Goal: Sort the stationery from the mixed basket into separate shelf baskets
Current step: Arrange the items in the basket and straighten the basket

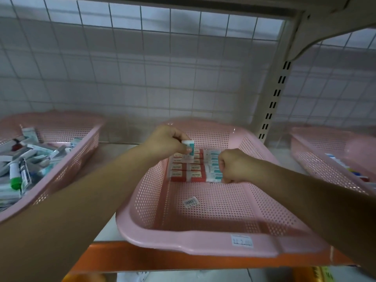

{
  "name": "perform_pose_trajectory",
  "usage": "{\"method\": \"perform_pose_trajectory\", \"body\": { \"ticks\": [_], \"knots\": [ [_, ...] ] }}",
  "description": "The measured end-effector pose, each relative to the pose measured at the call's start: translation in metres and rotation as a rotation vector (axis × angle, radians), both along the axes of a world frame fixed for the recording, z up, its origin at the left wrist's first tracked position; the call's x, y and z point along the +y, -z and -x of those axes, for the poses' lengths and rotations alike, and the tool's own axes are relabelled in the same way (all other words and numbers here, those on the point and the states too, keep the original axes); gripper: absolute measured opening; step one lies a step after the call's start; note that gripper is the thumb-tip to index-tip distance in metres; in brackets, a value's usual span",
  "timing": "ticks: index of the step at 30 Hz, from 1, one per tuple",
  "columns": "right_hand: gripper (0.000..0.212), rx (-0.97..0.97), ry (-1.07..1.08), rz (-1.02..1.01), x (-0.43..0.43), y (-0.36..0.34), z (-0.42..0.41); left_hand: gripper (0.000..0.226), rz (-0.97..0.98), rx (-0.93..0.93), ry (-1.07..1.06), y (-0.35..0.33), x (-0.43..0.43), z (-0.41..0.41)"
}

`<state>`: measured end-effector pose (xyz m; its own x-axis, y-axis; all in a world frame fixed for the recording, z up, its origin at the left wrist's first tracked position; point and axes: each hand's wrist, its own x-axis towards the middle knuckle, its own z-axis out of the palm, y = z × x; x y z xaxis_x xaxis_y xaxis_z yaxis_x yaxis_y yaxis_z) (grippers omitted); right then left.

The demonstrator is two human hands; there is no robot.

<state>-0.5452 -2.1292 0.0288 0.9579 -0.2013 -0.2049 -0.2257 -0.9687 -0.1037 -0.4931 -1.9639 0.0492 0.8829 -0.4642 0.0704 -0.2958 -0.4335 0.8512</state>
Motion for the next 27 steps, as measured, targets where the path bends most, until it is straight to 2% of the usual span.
{"method": "perform_pose_trajectory", "body": {
  "ticks": [7,10,12,15,17,22,27],
  "knots": [
    [0.031,-0.049,0.0,-0.042,-0.002,0.001,-0.002,0.005,0.067,0.033,0.005,0.0,0.003,0.001],
    [0.022,-0.112,-0.002,-0.056,-0.005,-0.002,-0.003,0.006,0.099,0.046,-0.011,0.0,0.002,0.0],
    [0.014,-0.219,0.008,-0.184,-0.006,-0.006,-0.004,0.004,0.116,0.063,-0.028,0.0,0.001,0.0],
    [0.013,-0.35,0.035,-0.671,-0.004,-0.015,-0.002,0.005,0.149,0.086,-0.038,0.0,0.001,0.0],
    [0.007,-0.35,0.005,-0.852,-0.001,-0.017,0.001,0.008,0.181,0.091,-0.029,0.0,0.002,0.0],
    [0.003,-0.299,-0.039,-0.943,0.003,-0.016,0.003,0.006,0.287,0.134,-0.01,-0.001,0.005,0.002],
    [0.007,-0.318,0.015,-1.001,-0.001,-0.018,0.003,0.006,0.262,0.103,0.061,-0.001,0.004,0.005]
  ]
}}
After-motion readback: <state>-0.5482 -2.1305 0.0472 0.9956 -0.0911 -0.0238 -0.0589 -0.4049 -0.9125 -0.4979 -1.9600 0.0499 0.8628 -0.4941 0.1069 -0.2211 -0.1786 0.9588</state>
